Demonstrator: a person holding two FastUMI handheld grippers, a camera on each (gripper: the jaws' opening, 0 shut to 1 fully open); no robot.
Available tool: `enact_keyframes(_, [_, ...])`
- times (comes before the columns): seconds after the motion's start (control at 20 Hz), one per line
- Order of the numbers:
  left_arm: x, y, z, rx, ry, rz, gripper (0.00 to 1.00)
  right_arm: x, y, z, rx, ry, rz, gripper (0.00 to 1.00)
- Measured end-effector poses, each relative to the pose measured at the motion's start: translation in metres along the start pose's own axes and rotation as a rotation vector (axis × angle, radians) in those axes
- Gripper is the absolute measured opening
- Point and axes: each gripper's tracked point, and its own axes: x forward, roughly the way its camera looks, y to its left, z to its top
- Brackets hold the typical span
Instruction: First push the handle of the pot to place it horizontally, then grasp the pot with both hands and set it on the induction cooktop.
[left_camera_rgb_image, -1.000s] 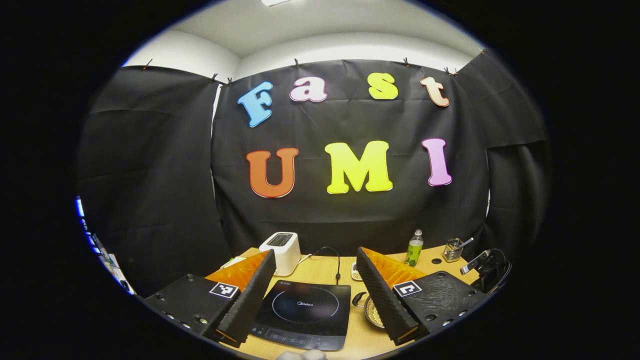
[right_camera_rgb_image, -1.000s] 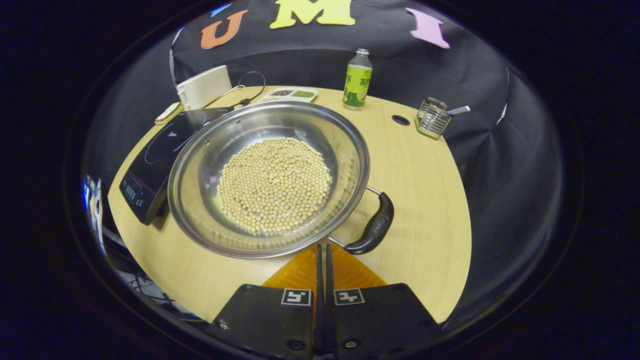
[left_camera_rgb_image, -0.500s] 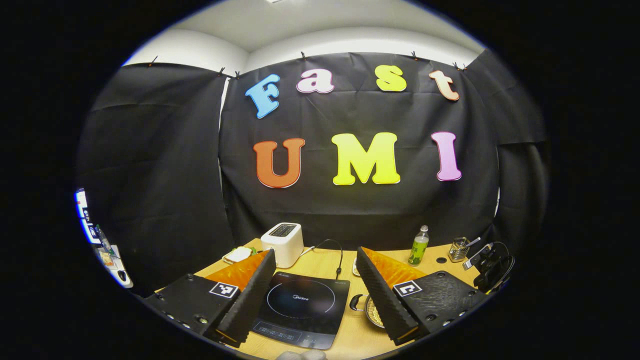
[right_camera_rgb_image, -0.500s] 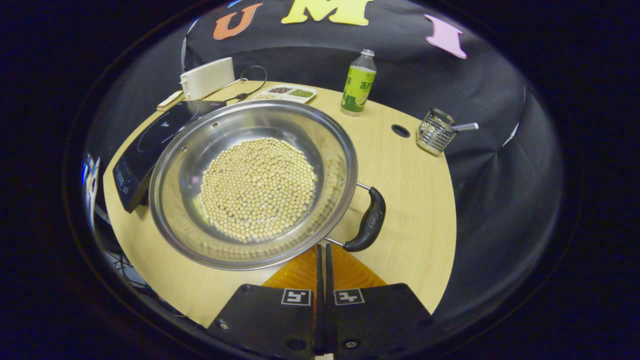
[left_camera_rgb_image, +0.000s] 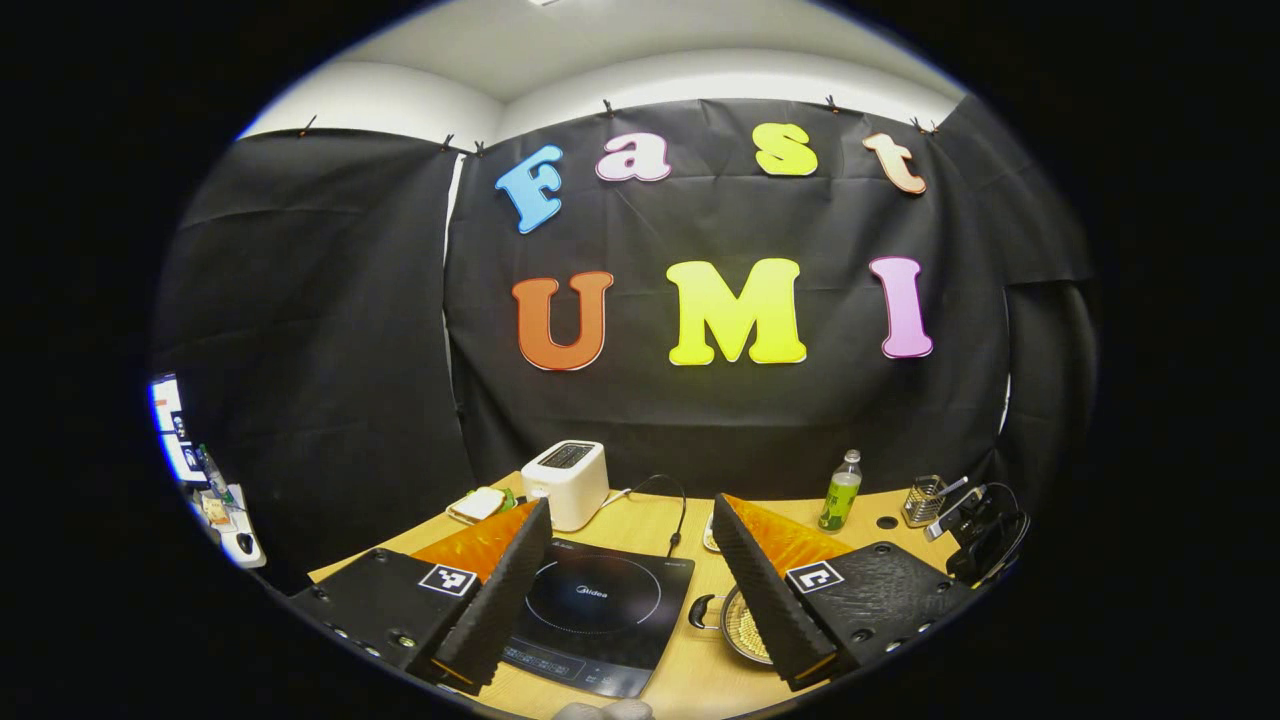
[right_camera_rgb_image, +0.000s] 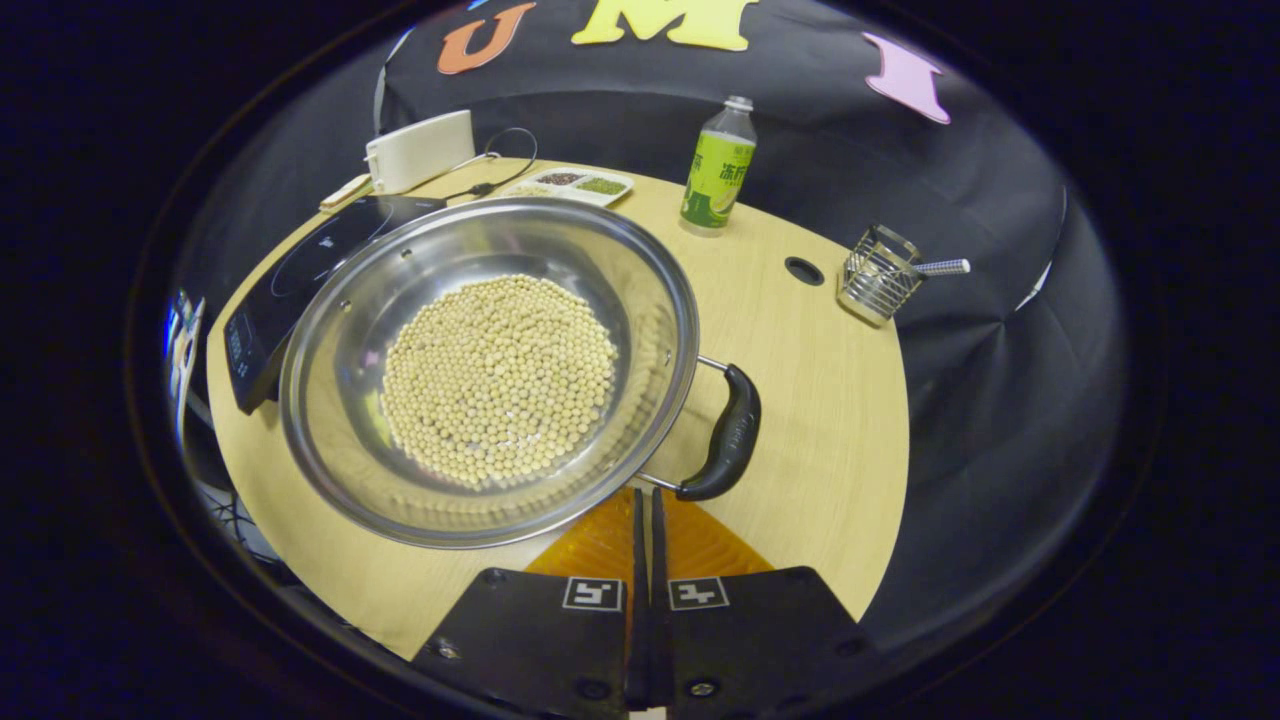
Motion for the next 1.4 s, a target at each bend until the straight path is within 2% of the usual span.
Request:
enact_keyframes(0.3, [0.004, -0.003, 0.004, 0.019, -0.005, -0.044, 0.97, 0.001, -0.014, 0.001, 0.015, -0.012, -0.05, 0.01])
enact_keyframes(0.35, [0.004, -0.003, 0.003, 0.022, -0.005, -0.053, 0.96, -0.002, -0.013, 0.0, 0.026, -0.017, -0.057, 0.04])
enact_keyframes(0.4, [0.005, -0.002, 0.001, 0.025, -0.003, -0.062, 0.96, -0.006, -0.013, 0.0, 0.038, -0.025, -0.068, 0.0])
enact_keyframes(0.5, [0.006, -0.003, -0.004, 0.025, 0.006, -0.091, 0.96, -0.018, -0.013, -0.001, 0.069, -0.04, -0.09, 0.04])
enact_keyframes(0.55, [0.006, -0.005, -0.008, 0.022, 0.012, -0.11, 0.96, -0.025, -0.012, -0.004, 0.084, -0.049, -0.102, 0.01])
enact_keyframes(0.8, [0.014, -0.017, -0.016, 0.037, 0.004, -0.214, 0.96, -0.07, -0.002, -0.007, 0.133, -0.124, -0.133, 0.06])
enact_keyframes(0.9, [0.015, -0.022, -0.023, 0.05, 0.016, -0.251, 0.96, -0.084, 0.004, -0.005, 0.166, -0.157, -0.131, 0.14])
enact_keyframes(0.95, [0.015, -0.026, -0.028, 0.054, 0.026, -0.275, 0.96, -0.09, 0.01, -0.003, 0.196, -0.179, -0.118, 0.21])
enact_keyframes(1.0, [0.016, -0.028, -0.033, 0.06, 0.034, -0.296, 0.96, -0.095, 0.014, -0.001, 0.224, -0.193, -0.109, 0.19])
enact_keyframes(1.1, [0.018, -0.032, -0.043, 0.073, 0.05, -0.325, 0.96, -0.103, 0.02, 0.0, 0.266, -0.22, -0.097, 0.34])
enact_keyframes(1.15, [0.019, -0.033, -0.049, 0.075, 0.063, -0.339, 0.96, -0.107, 0.025, 0.001, 0.28, -0.23, -0.084, 0.45])
enact_keyframes(1.2, [0.021, -0.036, -0.055, 0.08, 0.073, -0.352, 0.97, -0.111, 0.025, 0.0, 0.294, -0.239, -0.09, 0.46])
enact_keyframes(1.35, [0.027, -0.045, -0.087, 0.063, 0.161, -0.383, 0.97, -0.112, 0.026, 0.0, 0.327, -0.253, -0.091, 0.84])
enact_keyframes(1.4, [0.029, -0.047, -0.099, 0.045, 0.197, -0.387, 0.97, -0.11, 0.025, -0.001, 0.336, -0.25, -0.092, 0.83])
